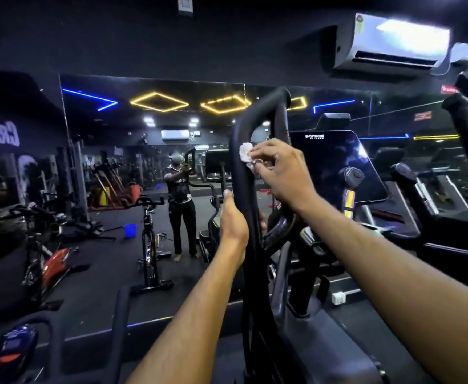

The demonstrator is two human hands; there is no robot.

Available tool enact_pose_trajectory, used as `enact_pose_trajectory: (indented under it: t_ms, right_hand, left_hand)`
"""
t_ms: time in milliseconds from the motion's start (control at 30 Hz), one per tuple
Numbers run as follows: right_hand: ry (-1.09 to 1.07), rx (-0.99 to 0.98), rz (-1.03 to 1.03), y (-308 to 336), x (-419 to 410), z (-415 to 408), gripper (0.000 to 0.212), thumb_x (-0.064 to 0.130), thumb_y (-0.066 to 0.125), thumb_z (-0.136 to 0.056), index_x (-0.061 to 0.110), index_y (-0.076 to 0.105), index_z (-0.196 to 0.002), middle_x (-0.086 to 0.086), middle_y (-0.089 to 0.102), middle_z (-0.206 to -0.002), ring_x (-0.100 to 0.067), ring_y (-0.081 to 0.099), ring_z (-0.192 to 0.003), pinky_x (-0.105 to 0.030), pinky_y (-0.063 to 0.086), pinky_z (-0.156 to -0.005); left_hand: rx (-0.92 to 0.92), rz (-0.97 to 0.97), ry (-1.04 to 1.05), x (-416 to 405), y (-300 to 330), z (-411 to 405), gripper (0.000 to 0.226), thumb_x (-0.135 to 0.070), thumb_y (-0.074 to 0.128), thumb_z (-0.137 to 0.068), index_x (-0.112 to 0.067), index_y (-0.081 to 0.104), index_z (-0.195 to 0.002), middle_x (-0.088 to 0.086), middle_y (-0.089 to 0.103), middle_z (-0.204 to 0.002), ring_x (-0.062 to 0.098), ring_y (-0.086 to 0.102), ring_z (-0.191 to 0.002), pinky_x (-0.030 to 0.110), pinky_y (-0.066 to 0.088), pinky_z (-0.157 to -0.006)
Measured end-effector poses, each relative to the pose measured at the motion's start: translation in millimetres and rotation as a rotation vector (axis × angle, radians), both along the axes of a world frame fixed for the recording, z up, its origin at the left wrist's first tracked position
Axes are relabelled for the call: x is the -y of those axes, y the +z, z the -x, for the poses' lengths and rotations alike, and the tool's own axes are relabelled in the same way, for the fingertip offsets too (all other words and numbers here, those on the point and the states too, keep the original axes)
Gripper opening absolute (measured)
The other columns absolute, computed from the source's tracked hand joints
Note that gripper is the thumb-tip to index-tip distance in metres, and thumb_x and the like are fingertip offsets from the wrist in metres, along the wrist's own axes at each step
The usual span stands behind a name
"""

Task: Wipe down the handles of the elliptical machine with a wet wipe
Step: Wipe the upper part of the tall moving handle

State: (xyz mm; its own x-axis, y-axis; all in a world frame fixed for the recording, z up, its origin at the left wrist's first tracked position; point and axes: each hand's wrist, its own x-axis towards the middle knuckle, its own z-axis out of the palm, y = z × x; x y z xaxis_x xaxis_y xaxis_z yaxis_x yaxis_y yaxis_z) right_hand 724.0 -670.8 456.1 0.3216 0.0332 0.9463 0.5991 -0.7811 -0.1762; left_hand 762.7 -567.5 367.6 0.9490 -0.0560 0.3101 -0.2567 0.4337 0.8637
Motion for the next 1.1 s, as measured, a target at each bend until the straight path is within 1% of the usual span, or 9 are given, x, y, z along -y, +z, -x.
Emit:
enact_pose_trajectory:
  t_ms: [167, 367, 467, 667, 767, 833, 933, 1000, 1100]
  right_hand:
    - [0.140, -0.049, -0.090, -37.6, 3.7, 0.7, 0.026, -0.010, 0.069, -0.080, 0.010, 0.079, -0.094, 0.003, 0.072, -0.091, -0.004, 0.069, -0.084, -0.017, 0.056, -0.083]
    - [0.162, -0.122, 0.101, -77.9, 15.5, 18.1, 0.024, -0.008, 0.072, -0.078, 0.011, 0.078, -0.091, 0.002, 0.068, -0.091, -0.016, 0.068, -0.084, -0.035, 0.057, -0.080]
    - [0.167, -0.146, 0.126, -83.9, 17.5, 22.0, 0.022, -0.008, 0.072, -0.078, 0.009, 0.078, -0.092, 0.001, 0.068, -0.092, -0.019, 0.068, -0.088, -0.037, 0.057, -0.081]
    - [0.152, -0.208, 0.229, -89.4, 18.7, 30.9, 0.021, -0.002, 0.072, -0.083, 0.011, 0.078, -0.097, -0.002, 0.067, -0.100, -0.023, 0.066, -0.104, -0.039, 0.055, -0.085]
    - [0.174, -0.275, 0.254, -95.8, 21.2, 35.7, 0.020, 0.001, 0.071, -0.085, 0.012, 0.078, -0.100, -0.003, 0.066, -0.103, -0.023, 0.064, -0.100, -0.039, 0.053, -0.086]
    - [0.206, -0.311, 0.278, -92.7, 23.6, 36.5, 0.020, 0.001, 0.074, -0.082, 0.012, 0.079, -0.097, -0.001, 0.068, -0.101, -0.021, 0.066, -0.099, -0.039, 0.054, -0.086]
    - [0.286, -0.269, 0.258, -68.7, 29.2, 31.0, 0.018, 0.001, 0.081, -0.075, 0.011, 0.081, -0.090, 0.002, 0.070, -0.087, -0.015, 0.066, -0.084, -0.031, 0.053, -0.080]
    - [0.265, -0.124, 0.180, -45.7, 29.8, 23.8, 0.017, 0.002, 0.078, -0.079, 0.008, 0.080, -0.095, 0.003, 0.067, -0.088, -0.012, 0.062, -0.081, -0.023, 0.048, -0.079]
    - [0.212, 0.034, 0.009, -14.9, 18.7, 3.5, 0.020, 0.004, 0.069, -0.089, 0.006, 0.076, -0.107, -0.004, 0.068, -0.103, -0.012, 0.061, -0.090, -0.020, 0.049, -0.084]
  left_hand:
    - [0.001, 0.010, 0.032, 0.2, 1.3, 1.0, 0.070, -0.056, 0.025, -0.110, -0.002, 0.069, -0.097, 0.016, 0.064, -0.064, 0.026, 0.056, -0.047, 0.029, 0.047, -0.048]
    - [-0.089, -0.021, 0.046, -6.6, -4.3, 0.4, 0.072, -0.067, 0.038, -0.100, -0.008, 0.078, -0.110, 0.019, 0.076, -0.103, 0.033, 0.070, -0.087, 0.038, 0.058, -0.071]
    - [-0.082, -0.044, 0.016, -9.0, -5.2, 5.5, 0.070, -0.061, 0.032, -0.107, -0.008, 0.078, -0.100, 0.014, 0.077, -0.089, 0.024, 0.073, -0.073, 0.030, 0.060, -0.063]
    - [-0.095, -0.015, 0.032, -7.4, -9.2, 17.8, 0.074, -0.063, 0.030, -0.107, -0.003, 0.073, -0.107, 0.011, 0.070, -0.078, 0.019, 0.066, -0.061, 0.026, 0.053, -0.054]
    - [-0.049, -0.007, 0.069, -5.7, -10.6, 20.7, 0.079, -0.059, 0.023, -0.110, 0.002, 0.070, -0.125, 0.018, 0.077, -0.098, 0.020, 0.069, -0.068, 0.021, 0.050, -0.047]
    - [-0.036, -0.009, 0.085, -4.4, -11.3, 24.0, 0.081, -0.060, 0.022, -0.109, 0.003, 0.072, -0.119, 0.016, 0.077, -0.092, 0.022, 0.067, -0.066, 0.022, 0.048, -0.046]
    - [-0.050, 0.016, 0.114, -0.4, -14.6, 23.9, 0.075, -0.058, 0.025, -0.109, -0.003, 0.073, -0.096, 0.015, 0.075, -0.078, 0.028, 0.068, -0.069, 0.035, 0.055, -0.064]
    - [-0.074, 0.037, 0.113, 1.3, -17.4, 21.8, 0.079, -0.059, 0.021, -0.110, -0.001, 0.074, -0.104, 0.022, 0.077, -0.096, 0.037, 0.075, -0.088, 0.043, 0.060, -0.078]
    - [-0.082, 0.011, 0.118, -0.7, -18.2, 17.3, 0.089, -0.061, 0.016, -0.109, 0.009, 0.069, -0.120, 0.027, 0.075, -0.113, 0.035, 0.075, -0.106, 0.036, 0.063, -0.082]
